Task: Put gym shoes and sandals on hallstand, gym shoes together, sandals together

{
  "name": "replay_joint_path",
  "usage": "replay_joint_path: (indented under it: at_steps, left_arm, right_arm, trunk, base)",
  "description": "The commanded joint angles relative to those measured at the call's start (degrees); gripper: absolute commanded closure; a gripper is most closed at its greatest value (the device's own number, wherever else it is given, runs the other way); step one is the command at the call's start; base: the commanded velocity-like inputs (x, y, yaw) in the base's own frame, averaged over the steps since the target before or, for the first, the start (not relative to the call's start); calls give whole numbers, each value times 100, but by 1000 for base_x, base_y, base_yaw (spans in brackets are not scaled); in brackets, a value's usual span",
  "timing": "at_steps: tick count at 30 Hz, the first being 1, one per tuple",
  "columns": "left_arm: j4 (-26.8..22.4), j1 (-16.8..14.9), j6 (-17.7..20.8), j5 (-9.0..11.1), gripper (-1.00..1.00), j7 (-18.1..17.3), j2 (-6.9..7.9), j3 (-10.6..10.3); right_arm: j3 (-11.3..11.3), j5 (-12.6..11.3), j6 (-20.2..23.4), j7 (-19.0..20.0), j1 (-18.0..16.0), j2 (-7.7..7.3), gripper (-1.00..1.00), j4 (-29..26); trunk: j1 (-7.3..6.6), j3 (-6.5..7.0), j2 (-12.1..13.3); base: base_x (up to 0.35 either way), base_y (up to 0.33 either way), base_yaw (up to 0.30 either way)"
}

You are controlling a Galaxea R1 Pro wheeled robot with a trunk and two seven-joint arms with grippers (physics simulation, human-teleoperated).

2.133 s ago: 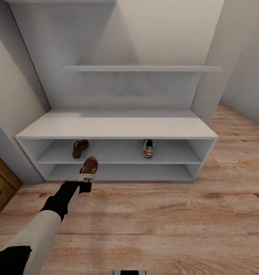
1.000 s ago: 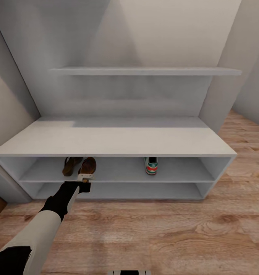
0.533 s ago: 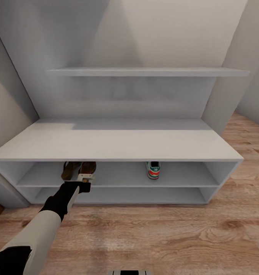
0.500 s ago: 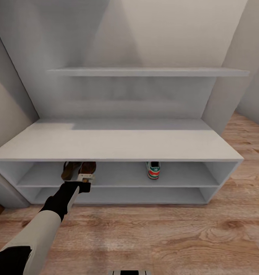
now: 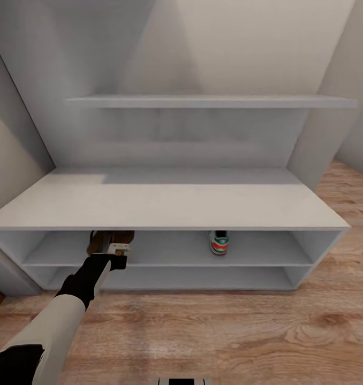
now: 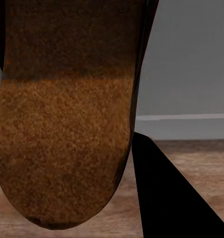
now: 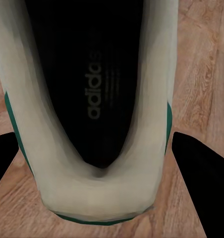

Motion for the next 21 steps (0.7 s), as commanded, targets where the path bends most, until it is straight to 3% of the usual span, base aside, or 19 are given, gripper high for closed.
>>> replay_joint_path:
  at_steps: [1,21]
  left_arm:
    - [-9,-1,26,-71,100,-41,-3,17]
    - [-9,7,22,-70,100,56,24,16]
  right_arm:
    - [2,-42,-24,-9,-3,-1,100,3]
    - [2,-42,-25,-9,-3,-1,100,3]
  trunk:
    - [1,-5,-2]
    - [1,-5,-2]
  base:
    - [198,114,0]
    - [94,10,0]
